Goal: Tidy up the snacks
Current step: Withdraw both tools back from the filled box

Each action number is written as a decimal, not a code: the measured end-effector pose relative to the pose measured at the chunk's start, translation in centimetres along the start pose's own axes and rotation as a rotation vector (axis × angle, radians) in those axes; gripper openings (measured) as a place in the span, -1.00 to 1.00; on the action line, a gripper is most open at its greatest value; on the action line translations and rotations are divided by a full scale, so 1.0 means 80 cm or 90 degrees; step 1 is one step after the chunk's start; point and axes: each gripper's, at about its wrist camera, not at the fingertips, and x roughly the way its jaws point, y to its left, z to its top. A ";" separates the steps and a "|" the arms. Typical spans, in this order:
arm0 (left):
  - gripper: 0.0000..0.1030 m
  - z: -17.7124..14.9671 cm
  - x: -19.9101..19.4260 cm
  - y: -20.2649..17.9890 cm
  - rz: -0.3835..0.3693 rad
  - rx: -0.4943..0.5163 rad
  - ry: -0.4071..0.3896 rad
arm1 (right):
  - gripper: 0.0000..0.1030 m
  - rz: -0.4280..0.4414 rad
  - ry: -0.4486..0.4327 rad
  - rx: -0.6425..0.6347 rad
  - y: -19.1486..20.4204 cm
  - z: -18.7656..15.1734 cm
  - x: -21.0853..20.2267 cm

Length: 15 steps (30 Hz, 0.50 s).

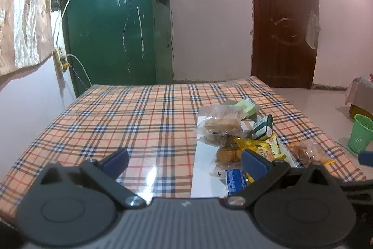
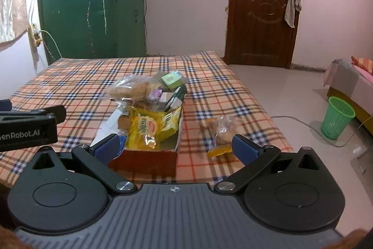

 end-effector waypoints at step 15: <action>0.97 -0.011 -0.017 -0.002 0.013 0.007 -0.025 | 1.00 0.000 0.001 0.012 0.002 -0.019 -0.005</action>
